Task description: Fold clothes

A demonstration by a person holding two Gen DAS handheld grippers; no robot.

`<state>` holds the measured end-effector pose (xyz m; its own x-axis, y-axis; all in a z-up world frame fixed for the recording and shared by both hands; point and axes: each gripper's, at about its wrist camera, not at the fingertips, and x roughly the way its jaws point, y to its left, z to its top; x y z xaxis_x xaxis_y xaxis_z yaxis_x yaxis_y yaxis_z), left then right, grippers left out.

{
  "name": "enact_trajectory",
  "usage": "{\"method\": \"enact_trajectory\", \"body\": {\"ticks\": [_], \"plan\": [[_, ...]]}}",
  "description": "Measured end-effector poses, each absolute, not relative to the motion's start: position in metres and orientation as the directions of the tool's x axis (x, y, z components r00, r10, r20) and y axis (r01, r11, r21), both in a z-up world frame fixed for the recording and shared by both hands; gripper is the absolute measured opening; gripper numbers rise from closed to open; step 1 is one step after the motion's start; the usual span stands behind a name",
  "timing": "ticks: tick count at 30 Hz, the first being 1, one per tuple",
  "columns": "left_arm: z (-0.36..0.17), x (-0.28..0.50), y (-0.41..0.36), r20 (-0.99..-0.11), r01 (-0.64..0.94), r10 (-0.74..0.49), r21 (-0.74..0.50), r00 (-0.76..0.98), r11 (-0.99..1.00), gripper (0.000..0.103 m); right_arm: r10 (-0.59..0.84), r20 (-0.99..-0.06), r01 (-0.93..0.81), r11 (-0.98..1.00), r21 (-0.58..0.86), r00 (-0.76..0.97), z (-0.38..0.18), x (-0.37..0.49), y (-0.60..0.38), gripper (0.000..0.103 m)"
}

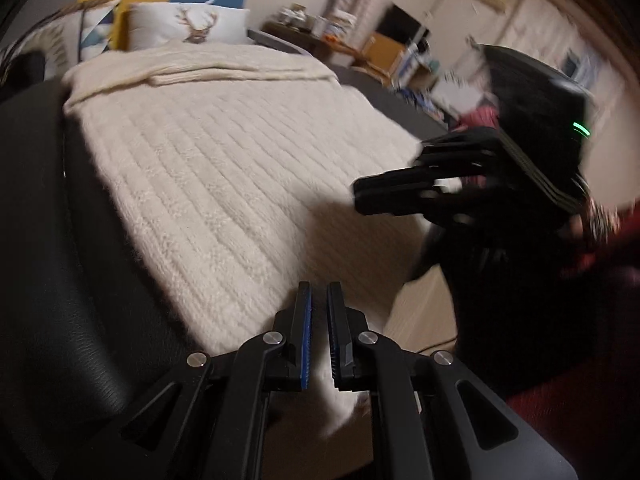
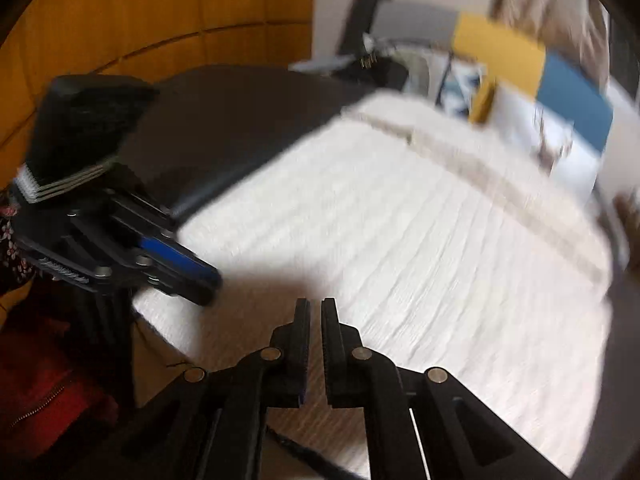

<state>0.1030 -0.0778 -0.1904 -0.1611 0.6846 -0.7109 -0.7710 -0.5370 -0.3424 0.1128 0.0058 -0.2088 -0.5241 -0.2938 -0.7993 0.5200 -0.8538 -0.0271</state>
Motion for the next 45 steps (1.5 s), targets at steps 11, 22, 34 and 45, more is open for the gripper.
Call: {"method": "enact_trajectory", "body": {"ticks": [11,22,34,45], "plan": [[-0.197,0.153,-0.062,-0.787,-0.868,0.616,-0.304,-0.003,-0.393,0.008,-0.318,-0.823,0.496,-0.867,0.051,-0.471,-0.220,0.115,0.018,0.005],[-0.187,0.116,-0.051,-0.772,-0.825,0.587,-0.152,-0.246,-0.545,0.008,-0.309,-0.824,0.491,-0.870,0.043,-0.474,-0.219,0.120,0.015,0.005],[-0.185,0.115,-0.062,-0.764,-0.834,0.604,-0.168,-0.227,-0.526,0.009,-0.387,-0.825,0.604,-0.794,0.069,-0.413,-0.208,0.140,0.000,0.016],[-0.166,0.096,-0.077,-0.646,-0.748,0.707,-0.310,-0.287,-0.587,0.009,-0.356,-0.811,0.635,-0.772,-0.024,-0.464,-0.201,0.147,-0.002,0.013]]}}
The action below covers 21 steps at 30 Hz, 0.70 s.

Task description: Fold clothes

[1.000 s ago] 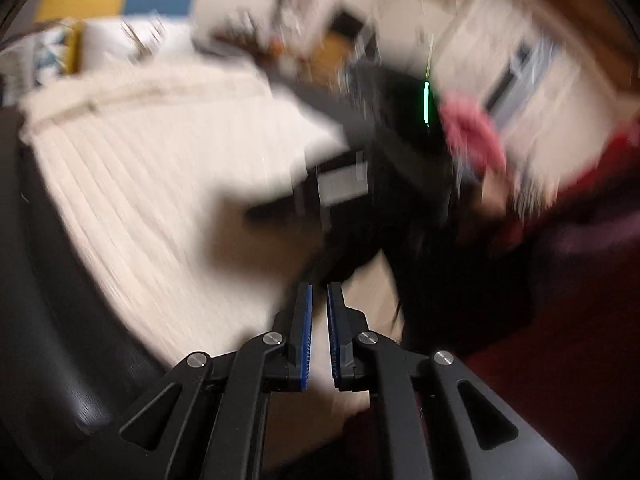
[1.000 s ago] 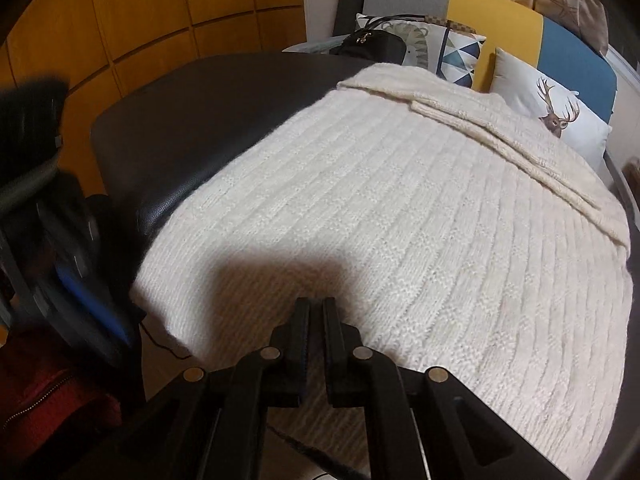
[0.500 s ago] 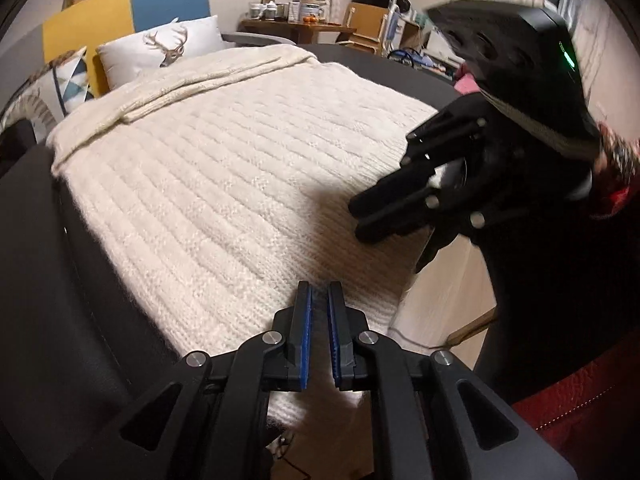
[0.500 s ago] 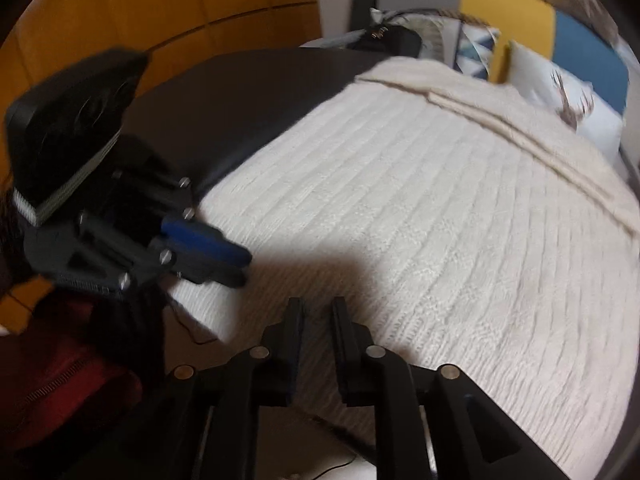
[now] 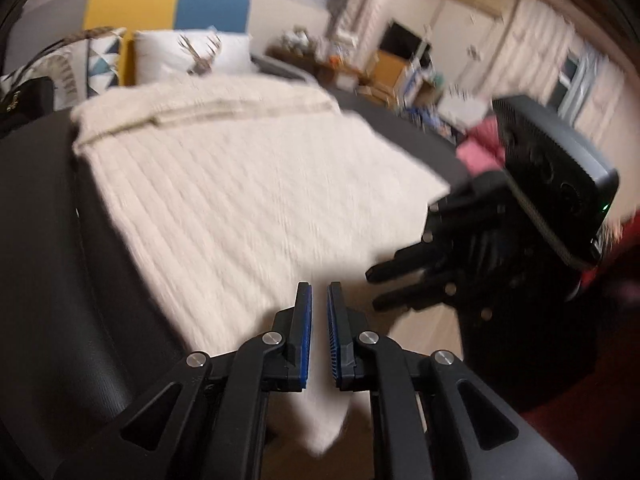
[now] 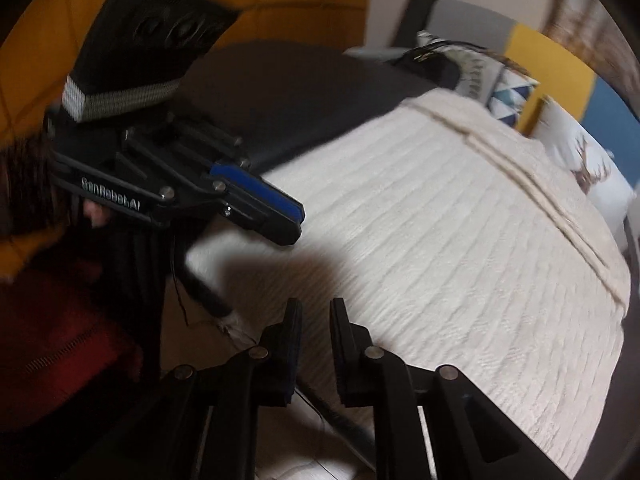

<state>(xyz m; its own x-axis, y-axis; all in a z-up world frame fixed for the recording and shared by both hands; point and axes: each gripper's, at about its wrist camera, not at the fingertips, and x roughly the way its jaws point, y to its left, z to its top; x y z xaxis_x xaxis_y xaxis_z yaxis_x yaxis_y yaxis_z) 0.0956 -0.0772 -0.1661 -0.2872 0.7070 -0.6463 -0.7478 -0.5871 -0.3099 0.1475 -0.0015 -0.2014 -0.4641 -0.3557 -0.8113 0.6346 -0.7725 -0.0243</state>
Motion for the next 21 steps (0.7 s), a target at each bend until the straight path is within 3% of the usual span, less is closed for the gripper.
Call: {"method": "enact_trajectory", "body": {"ticks": [5,8,15,21], "plan": [[-0.186,0.084,-0.038,-0.744,-0.739,0.586,-0.191,-0.320,-0.646,0.009,-0.322,-0.844,0.525,-0.849,0.056,-0.430,-0.211,0.115,0.025,0.013],[-0.189,0.092,-0.035,-0.729,-0.739,0.578,-0.150,-0.366,-0.657,0.009,-0.332,-0.838,0.518,-0.852,0.071,-0.432,-0.219,0.113,0.032,0.014],[-0.174,0.076,-0.054,-0.664,-0.689,0.647,-0.268,-0.374,-0.674,0.009,-0.330,-0.792,0.512,-0.859,0.026,-0.514,-0.196,0.113,0.043,0.013],[-0.187,0.034,-0.033,-0.750,-0.588,0.490,-0.169,-0.443,-0.791,0.011,-0.170,-0.849,0.363,-0.931,-0.027,-0.500,-0.214,0.070,0.081,0.014]]}}
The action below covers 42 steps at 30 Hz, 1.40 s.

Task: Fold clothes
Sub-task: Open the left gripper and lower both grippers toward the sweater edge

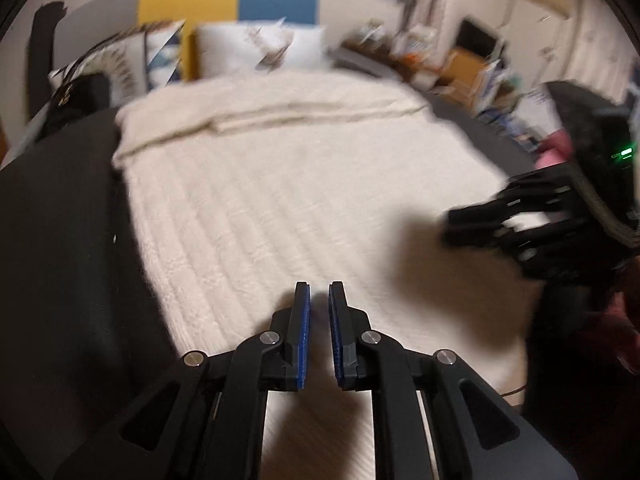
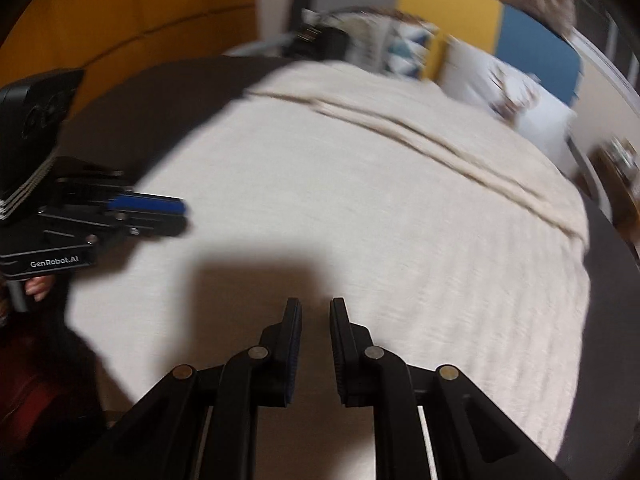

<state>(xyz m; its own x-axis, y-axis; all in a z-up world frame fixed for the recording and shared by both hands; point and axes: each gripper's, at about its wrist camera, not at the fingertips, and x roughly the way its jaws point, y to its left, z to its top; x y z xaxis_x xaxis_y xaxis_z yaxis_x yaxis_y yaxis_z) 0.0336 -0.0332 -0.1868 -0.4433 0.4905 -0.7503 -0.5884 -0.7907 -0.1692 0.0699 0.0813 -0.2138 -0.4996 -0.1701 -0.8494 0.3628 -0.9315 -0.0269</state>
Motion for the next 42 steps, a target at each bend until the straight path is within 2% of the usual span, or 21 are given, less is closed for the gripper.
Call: {"method": "enact_trajectory", "body": {"ticks": [4,7,9,12,16,18,22,26,33,35,38,42], "plan": [[-0.190,0.035,-0.037,-0.730,-0.580,0.509,-0.191,-0.456,-0.792,0.011,-0.236,-0.836,0.346,-0.937,0.059,-0.495,-0.218,0.077,0.099,0.015],[-0.189,0.040,-0.042,-0.720,-0.582,0.518,-0.195,-0.462,-0.789,0.011,-0.235,-0.844,0.358,-0.932,0.055,-0.482,-0.214,0.080,0.101,0.015],[-0.185,0.044,-0.045,-0.717,-0.578,0.516,-0.192,-0.470,-0.793,0.011,-0.259,-0.818,0.362,-0.930,0.067,-0.513,-0.205,0.083,0.102,0.015],[-0.186,0.047,-0.042,-0.730,-0.576,0.476,-0.138,-0.490,-0.806,0.012,-0.239,-0.807,0.332,-0.941,0.057,-0.540,-0.203,0.066,0.109,0.015],[-0.185,0.049,-0.044,-0.712,-0.561,0.485,-0.155,-0.507,-0.813,0.012,-0.391,-0.782,0.335,-0.909,0.247,-0.486,-0.195,0.032,0.111,0.015],[-0.180,0.047,-0.046,-0.680,-0.545,0.499,-0.171,-0.538,-0.821,0.012,-0.422,-0.769,0.355,-0.895,0.270,-0.480,-0.192,0.011,0.101,0.015],[-0.189,0.037,-0.046,-0.674,-0.521,0.489,-0.177,-0.554,-0.835,0.017,-0.465,-0.754,0.345,-0.879,0.330,-0.465,-0.192,-0.037,0.079,0.011],[-0.199,0.043,-0.054,-0.623,-0.508,0.512,-0.205,-0.591,-0.836,0.017,-0.390,-0.758,0.272,-0.919,0.285,-0.523,-0.192,-0.081,0.078,0.011],[-0.201,0.045,-0.057,-0.595,-0.532,0.537,-0.207,-0.598,-0.821,0.017,-0.339,-0.753,0.199,-0.941,0.275,-0.563,-0.197,-0.144,0.079,0.011],[-0.201,0.044,-0.058,-0.595,-0.529,0.547,-0.228,-0.589,-0.817,0.017,-0.320,-0.792,0.194,-0.947,0.255,-0.520,-0.206,-0.149,0.074,0.011],[-0.194,0.038,-0.064,-0.607,-0.493,0.555,-0.288,-0.569,-0.821,0.017,-0.280,-0.797,0.239,-0.955,0.176,-0.535,-0.212,-0.138,0.063,0.011],[-0.164,0.022,-0.069,-0.577,-0.451,0.519,-0.273,-0.630,-0.850,0.018,-0.249,-0.779,0.252,-0.960,0.121,-0.576,-0.216,-0.126,0.057,0.011]]}}
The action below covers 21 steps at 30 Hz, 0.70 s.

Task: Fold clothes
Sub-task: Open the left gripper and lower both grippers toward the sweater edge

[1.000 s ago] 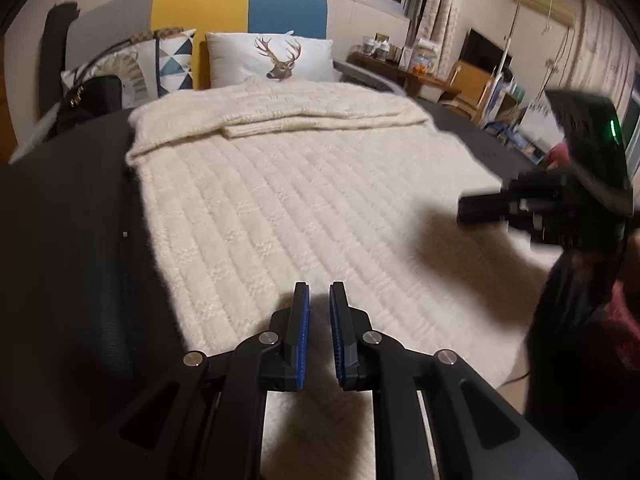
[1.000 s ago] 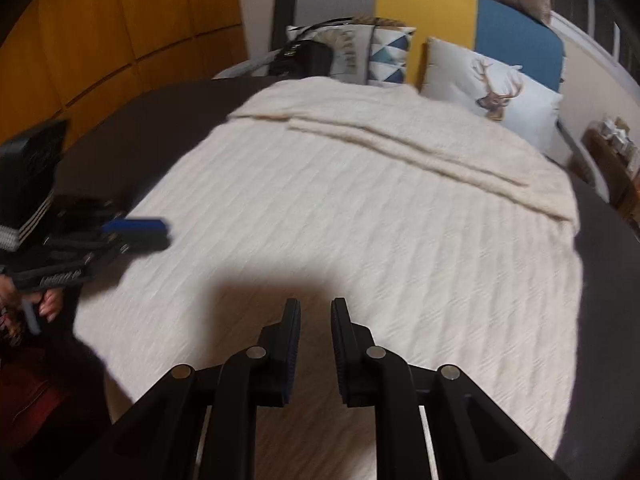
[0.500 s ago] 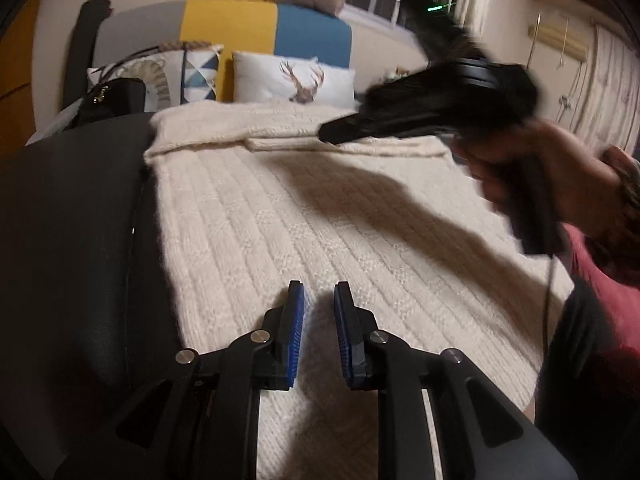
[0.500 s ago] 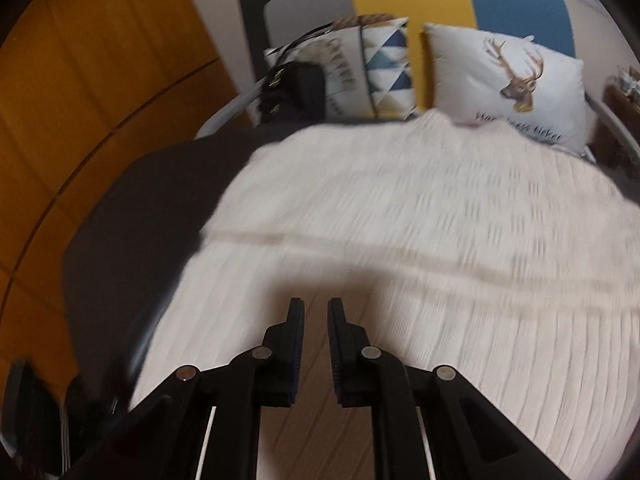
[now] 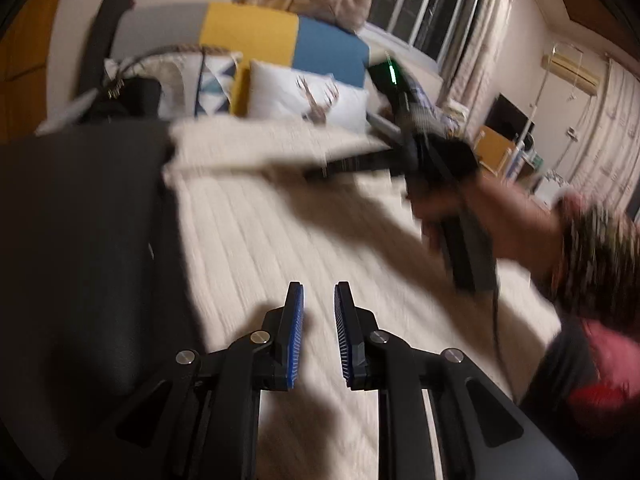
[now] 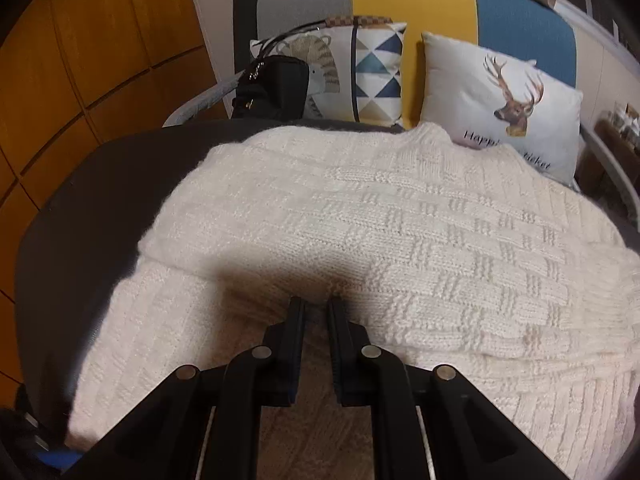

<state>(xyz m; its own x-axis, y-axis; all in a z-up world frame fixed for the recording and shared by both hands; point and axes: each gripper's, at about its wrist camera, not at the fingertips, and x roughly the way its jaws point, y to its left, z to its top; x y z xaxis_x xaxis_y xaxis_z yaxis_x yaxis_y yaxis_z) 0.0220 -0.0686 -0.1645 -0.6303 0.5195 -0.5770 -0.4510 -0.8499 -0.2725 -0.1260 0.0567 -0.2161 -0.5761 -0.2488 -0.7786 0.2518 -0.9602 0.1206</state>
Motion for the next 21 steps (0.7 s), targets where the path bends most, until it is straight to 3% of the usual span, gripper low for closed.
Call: {"method": "enact_trajectory", "body": {"ticks": [6,14,16,21], "plan": [[-0.135,-0.059,-0.059,-0.609,-0.372,0.361,-0.114,-0.706,-0.921,0.021,-0.318,-0.728,0.250,-0.946,0.204,-0.608,-0.198,-0.113,0.072,0.020],[-0.173,-0.151,-0.030,-0.725,-0.323,0.385,-0.233,-0.571,-0.918,0.024,-0.186,-0.743,0.300,-0.954,-0.020,-0.643,-0.196,-0.104,0.069,0.023],[-0.183,-0.153,-0.031,-0.723,-0.324,0.395,-0.246,-0.566,-0.914,0.024,-0.194,-0.756,0.346,-0.937,-0.046,-0.625,-0.199,-0.110,0.058,0.023],[-0.194,-0.153,-0.053,-0.658,-0.305,0.511,-0.411,-0.554,-0.859,0.024,-0.153,-0.791,0.386,-0.916,-0.112,-0.593,-0.214,-0.122,0.043,0.022]]}}
